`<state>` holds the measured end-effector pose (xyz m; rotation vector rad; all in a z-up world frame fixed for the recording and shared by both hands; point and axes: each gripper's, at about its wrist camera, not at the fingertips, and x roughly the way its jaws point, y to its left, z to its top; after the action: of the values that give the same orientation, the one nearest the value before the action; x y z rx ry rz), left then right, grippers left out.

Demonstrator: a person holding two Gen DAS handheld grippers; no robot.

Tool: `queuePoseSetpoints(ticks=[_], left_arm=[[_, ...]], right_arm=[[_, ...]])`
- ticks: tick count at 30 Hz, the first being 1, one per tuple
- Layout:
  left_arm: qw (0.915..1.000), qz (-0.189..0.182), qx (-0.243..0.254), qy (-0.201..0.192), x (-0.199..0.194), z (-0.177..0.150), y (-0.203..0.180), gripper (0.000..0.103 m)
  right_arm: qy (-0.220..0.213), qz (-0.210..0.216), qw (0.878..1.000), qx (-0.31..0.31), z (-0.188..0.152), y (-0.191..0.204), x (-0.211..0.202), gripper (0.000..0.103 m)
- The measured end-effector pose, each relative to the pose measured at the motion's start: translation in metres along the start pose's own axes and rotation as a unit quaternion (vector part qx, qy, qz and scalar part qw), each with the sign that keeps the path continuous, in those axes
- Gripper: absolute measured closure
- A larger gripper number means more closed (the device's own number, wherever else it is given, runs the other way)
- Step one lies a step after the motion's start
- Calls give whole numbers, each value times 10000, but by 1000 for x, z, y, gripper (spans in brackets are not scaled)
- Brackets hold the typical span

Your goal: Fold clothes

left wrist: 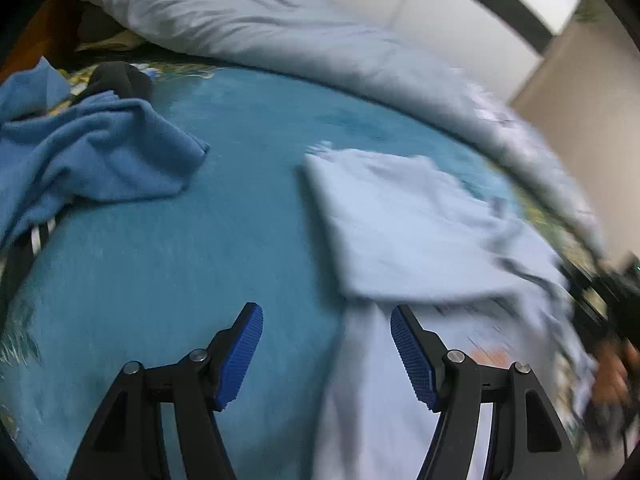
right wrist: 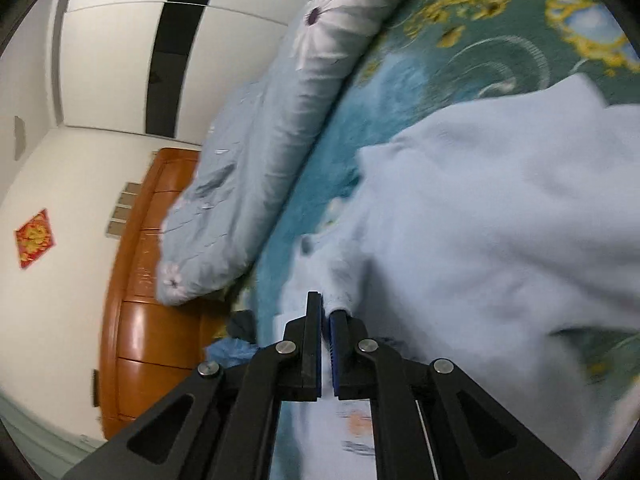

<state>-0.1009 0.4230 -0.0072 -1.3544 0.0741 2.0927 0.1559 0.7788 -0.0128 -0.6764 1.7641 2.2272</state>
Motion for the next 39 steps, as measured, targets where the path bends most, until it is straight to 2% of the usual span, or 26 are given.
queuePoseSetpoints(ticks=[3,7,8,10,11,14,16,19,24,26,27,28,29,30,31,33,35,37,39], left_arm=[[9981,582,105,146,28,15,-7,33],[9938,1026,417,82,39,20,-13,31],[9928,1104,465,41,39,21,-13,31],[9923,1185,360,4,34,18,-4,31],[9920,1225,307,-14,32,17,0,31],[9908,1347,148,-69,25,14,13,31],[9898,1417,39,-111,19,11,21,32],[9929,1115,-63,-412,-10,4,24,32],[9929,803,48,-880,-61,-18,24,32],[9926,746,-19,-954,-76,-28,30,32],[9921,782,-48,-983,-81,-32,33,32],[9915,818,-76,-1014,-85,-37,36,32],[9908,842,-94,-1054,-90,-43,38,32],[9908,839,-120,-1054,-90,-45,39,32],[9912,808,-159,-1033,-91,-49,42,32],[9920,741,-250,-996,-90,-57,47,32],[9912,813,-286,-1003,-90,-62,53,32],[9891,1032,-323,-1001,-88,-68,59,32],[9896,1003,-441,-931,-85,-73,65,32]], right_arm=[[255,-551,9974,-396,1,-4,-8,98],[455,-993,9883,-1063,-5,6,-18,95],[473,-1208,9824,-1346,-9,13,-18,91],[519,-1710,9642,-1962,-16,28,-18,60],[459,-1834,9567,-2212,-18,35,-21,55],[46,-2072,9439,-2572,-22,43,-32,54],[89,-2059,9345,-2902,-31,53,-24,54],[486,-2092,9129,-3471,-53,69,15,54],[644,-2706,8675,-4125,-76,71,68,54],[750,-2983,8495,-4287,-82,68,85,54],[755,-3058,8457,-4308,-83,67,88,54],[720,-3075,8446,-4323,-83,67,88,56],[657,-3125,8458,-4274,-81,67,88,61],[604,-3180,8488,-4180,-77,67,86,84],[600,-3160,8558,-4052,-71,66,82,97],[502,-2818,8840,-3695,-52,68,63,97],[234,-2563,8992,-3538,-34,75,39,98],[-71,-2445,9045,-3493,-16,83,16,98],[-338,-2603,9037,-3383,3,83,-6,98]])
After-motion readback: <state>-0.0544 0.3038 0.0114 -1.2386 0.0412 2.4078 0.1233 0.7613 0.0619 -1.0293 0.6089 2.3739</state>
